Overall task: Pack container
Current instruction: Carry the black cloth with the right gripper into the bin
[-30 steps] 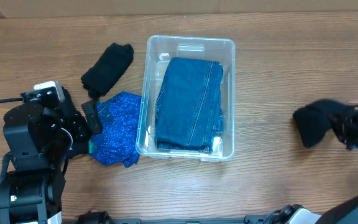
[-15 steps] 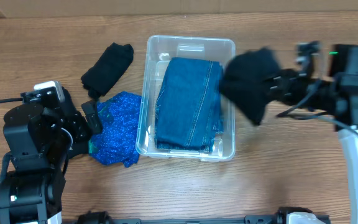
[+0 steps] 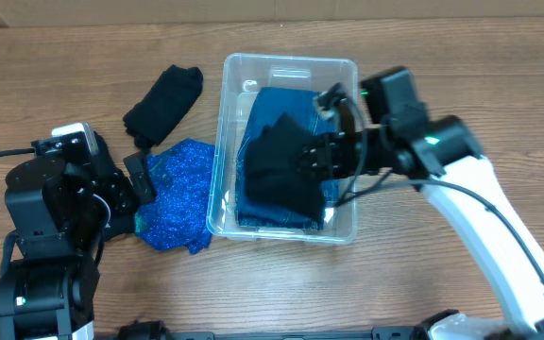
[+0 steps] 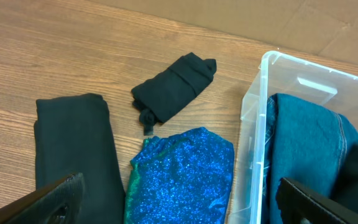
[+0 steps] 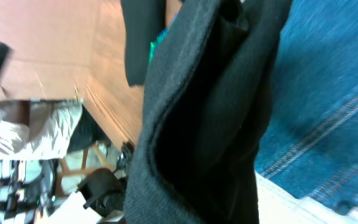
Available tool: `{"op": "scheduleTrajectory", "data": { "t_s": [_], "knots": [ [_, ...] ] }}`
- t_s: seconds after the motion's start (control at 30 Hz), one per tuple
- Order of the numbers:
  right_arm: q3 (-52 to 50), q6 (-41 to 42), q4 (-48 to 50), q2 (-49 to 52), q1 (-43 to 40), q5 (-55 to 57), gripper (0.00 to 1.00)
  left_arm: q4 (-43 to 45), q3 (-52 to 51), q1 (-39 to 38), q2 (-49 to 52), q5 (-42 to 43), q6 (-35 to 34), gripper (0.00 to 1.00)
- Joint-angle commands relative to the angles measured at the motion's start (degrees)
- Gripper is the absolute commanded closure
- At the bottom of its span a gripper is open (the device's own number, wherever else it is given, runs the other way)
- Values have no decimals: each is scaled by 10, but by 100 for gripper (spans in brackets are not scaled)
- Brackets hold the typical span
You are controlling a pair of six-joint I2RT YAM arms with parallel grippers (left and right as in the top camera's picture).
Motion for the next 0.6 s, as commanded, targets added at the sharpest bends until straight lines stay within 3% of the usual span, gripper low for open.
{"op": "scheduleTrajectory", "data": {
  "t_s": [0.0, 0.37, 0.57],
  "knots": [
    [13, 2, 11, 44, 21, -3, 88, 1, 12, -5, -3, -4, 13, 0],
    [-5, 2, -23, 136, 25, 6, 88, 1, 12, -5, -3, -5, 13, 0],
    [-5, 52, -101, 138, 24, 248, 88, 1, 12, -5, -3, -5, 13, 0]
  ]
}}
